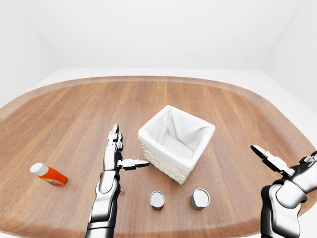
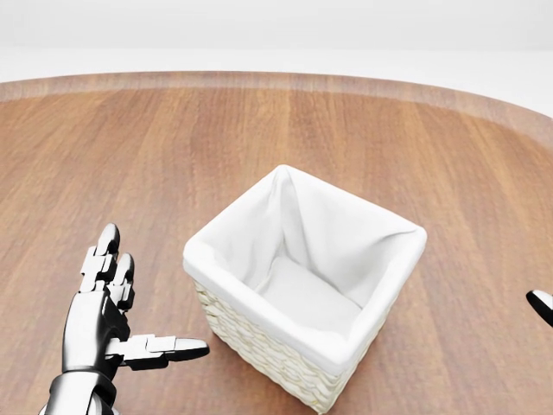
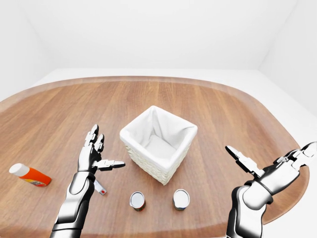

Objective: Pick up the alphabet soup and the cream cheese box, and put them in the basket.

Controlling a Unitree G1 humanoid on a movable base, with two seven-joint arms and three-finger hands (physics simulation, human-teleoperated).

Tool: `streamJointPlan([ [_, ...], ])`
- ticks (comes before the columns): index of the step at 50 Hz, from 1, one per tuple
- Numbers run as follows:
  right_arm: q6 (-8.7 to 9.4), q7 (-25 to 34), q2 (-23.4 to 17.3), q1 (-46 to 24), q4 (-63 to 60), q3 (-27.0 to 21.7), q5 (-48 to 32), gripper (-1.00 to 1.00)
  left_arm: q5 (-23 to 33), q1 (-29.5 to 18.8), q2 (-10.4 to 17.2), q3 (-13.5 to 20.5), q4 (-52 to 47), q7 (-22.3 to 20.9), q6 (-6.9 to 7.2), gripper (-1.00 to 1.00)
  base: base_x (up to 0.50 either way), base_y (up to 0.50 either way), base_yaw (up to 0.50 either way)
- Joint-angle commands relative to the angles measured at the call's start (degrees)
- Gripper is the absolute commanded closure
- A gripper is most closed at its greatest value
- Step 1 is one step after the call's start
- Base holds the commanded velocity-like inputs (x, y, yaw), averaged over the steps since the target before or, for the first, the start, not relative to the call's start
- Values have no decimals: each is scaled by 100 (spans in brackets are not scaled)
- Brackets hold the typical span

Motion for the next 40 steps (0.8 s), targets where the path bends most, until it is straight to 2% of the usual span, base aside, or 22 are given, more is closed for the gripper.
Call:
streamJointPlan([
  [1,0,0,-10,-25,28,-1,-15,-100,-3,7,2,-5,-17,-7,10,-100,14,1,0],
  [6,0,0,-24,-29,43,-3,-21,-100,104,74,-3,-41,-147,15,-70,-100,7,0,0],
  [11,0,0,-30,-35,30,-7,-20,-100,111,201,-7,-2,-494,41,16,-100,0,0,0],
  [12,0,0,-33,-38,46,-6,-23,-100,142,182,-1,21,-450,76,-31,-100,0,0,0],
  [14,0,0,-39,-47,71,-3,-31,-100,179,215,-9,4,-574,90,37,-100,0,0,0],
  [15,0,0,-43,-50,80,-2,-35,-100,162,237,-19,-10,-691,84,148,-100,0,0,0],
  [17,0,0,-49,-56,106,-5,-27,-100,178,260,-21,9,-786,125,201,-100,0,0,0],
  [18,0,0,-55,-65,140,-2,-26,-100,283,258,-8,7,-785,203,301,-100,0,0,0],
  [19,0,0,-57,-62,129,1,-26,-100,355,201,3,28,-647,264,243,-100,0,0,0],
  [20,0,0,-53,-53,83,6,-28,-100,388,169,8,57,-688,335,381,-100,0,0,0],
  [21,0,0,-61,-74,163,6,-35,-100,441,209,21,47,-878,352,454,-100,0,0,0],
  [24,0,0,-62,-70,150,9,-39,-100,666,273,75,150,-1158,509,454,-100,0,0,0],
  [26,0,0,-65,-75,151,8,-48,-100,691,374,97,169,-1391,416,454,-100,0,0,0],
  [28,0,0,-67,-75,142,4,-52,-100,962,471,146,187,-1580,404,454,-100,0,0,0],
  [31,0,0,-66,-78,132,5,-55,-100,1818,534,284,235,-1509,551,454,-100,0,0,0],
  [33,0,0,-69,-82,142,10,-62,-100,2006,585,254,276,-1593,410,454,-100,0,0,0],
  [34,0,0,-73,-90,157,9,-82,-100,2389,622,278,345,-1474,765,365,-100,0,0,0],
  [36,0,0,-77,-91,155,7,-76,-100,2359,664,250,443,-1404,650,291,-100,0,0,0],
  [37,0,0,-80,-94,163,6,-77,-100,2424,681,210,496,-1479,690,402,-100,0,0,0],
  [38,0,0,-86,-103,198,7,-74,-100,2455,746,212,520,-1654,633,384,-100,0,0,0],
  [39,0,0,-89,-105,211,10,-72,-100,2614,736,235,524,-1609,693,302,-100,0,0,0],
  [40,0,0,-90,-99,182,10,-71,-100,2902,783,251,502,-1712,763,296,-100,0,0,0],
])
